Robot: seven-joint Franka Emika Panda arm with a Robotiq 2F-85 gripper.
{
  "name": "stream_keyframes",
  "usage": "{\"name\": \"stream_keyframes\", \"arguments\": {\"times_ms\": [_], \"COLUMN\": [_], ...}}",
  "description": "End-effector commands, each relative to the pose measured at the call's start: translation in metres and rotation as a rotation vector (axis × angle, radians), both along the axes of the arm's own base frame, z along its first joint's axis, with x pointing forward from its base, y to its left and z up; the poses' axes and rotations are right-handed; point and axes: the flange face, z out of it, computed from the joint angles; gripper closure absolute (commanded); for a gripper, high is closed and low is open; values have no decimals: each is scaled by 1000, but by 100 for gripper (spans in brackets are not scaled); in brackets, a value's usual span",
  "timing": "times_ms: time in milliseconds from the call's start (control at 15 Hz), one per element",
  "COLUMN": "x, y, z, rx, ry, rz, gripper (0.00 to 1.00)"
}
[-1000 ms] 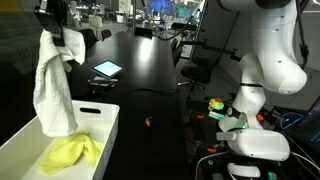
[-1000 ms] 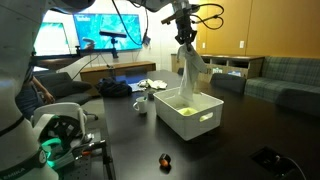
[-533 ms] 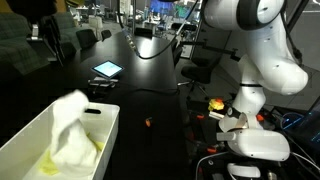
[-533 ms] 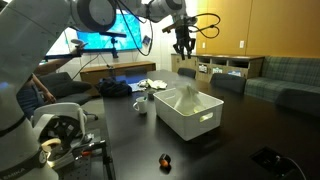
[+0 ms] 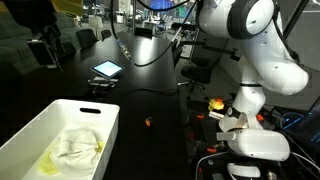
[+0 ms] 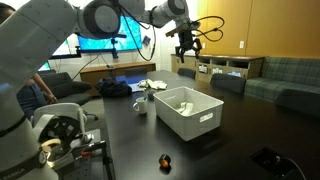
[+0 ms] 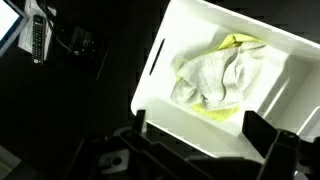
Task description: Pick up the yellow towel and put it in the bucket, pick up the marker and put it in the cup, pick up the white towel and put it in the bucket, finally pick up the black masking tape and put it in the cup
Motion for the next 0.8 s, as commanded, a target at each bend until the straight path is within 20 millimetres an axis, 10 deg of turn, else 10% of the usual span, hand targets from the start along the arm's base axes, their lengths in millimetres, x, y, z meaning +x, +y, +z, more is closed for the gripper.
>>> {"name": "stream_keyframes", "arguments": {"times_ms": [0,733], "x": [-7,-42], "y": [-17,-103], "z": [1,-93], "rx": [17,194], "ry": [11,113], "rz": [1,-264], "gripper": [0,0]}}
